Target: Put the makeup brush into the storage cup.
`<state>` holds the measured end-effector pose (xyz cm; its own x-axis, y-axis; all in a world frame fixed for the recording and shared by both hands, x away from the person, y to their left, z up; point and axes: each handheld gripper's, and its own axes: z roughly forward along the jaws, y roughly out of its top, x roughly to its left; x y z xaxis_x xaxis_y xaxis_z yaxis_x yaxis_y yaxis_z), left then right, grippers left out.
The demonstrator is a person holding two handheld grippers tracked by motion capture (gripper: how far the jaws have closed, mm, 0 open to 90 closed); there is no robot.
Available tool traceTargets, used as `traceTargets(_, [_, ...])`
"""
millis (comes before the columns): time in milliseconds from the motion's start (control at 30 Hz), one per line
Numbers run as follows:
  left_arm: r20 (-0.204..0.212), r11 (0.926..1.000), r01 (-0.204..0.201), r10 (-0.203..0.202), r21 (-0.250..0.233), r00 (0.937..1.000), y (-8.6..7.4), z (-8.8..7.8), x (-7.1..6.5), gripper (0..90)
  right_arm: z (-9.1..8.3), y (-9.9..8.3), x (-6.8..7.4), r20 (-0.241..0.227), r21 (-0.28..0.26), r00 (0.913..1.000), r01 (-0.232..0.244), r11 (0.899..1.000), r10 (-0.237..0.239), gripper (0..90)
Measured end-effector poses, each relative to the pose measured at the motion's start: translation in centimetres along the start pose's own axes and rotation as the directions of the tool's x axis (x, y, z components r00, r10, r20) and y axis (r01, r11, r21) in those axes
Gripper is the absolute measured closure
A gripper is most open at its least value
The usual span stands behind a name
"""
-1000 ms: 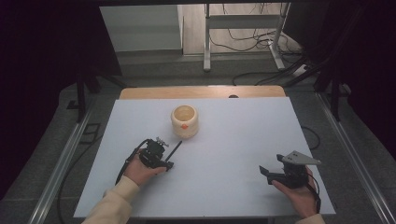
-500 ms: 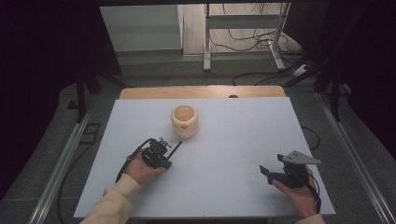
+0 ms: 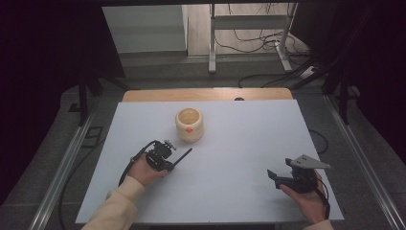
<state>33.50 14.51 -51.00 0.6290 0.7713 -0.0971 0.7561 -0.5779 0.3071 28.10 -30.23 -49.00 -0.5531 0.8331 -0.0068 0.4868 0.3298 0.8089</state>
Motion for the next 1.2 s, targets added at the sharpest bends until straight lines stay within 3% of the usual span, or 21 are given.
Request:
traceTargets(133, [-0.01, 0.9999, -0.006, 0.006, -0.016, 0.9999, -0.1, -0.2, 0.0, 83.7, -0.1, 0.0, 0.0, 0.004, -0.008, 1.0, -0.002, 1.0, 0.002, 17.4])
traceTargets(367, [0.007, 0.997, -0.02, 0.021, -0.075, 0.9998, -0.4, -1.6, -0.2, 83.7, -0.3, 0.1, -0.1, 0.014, -0.016, 0.9999, -0.006, 1.0, 0.006, 17.5])
traceTargets(733, [0.039, 0.9842, -0.037, 0.045, -0.173, 0.9982, -1.5, -3.5, -0.7, 83.7, -0.3, 0.1, -0.1, 0.019, -0.024, 0.9998, -0.008, 1.0, 0.009, 17.6])
traceTargets(1200, [0.077, 0.9712, -0.039, 0.059, -0.235, 0.9953, -2.2, -4.0, -1.1, 83.7, -0.1, 0.1, -0.1, 0.02, -0.019, 0.9998, -0.006, 1.0, 0.007, 17.4])
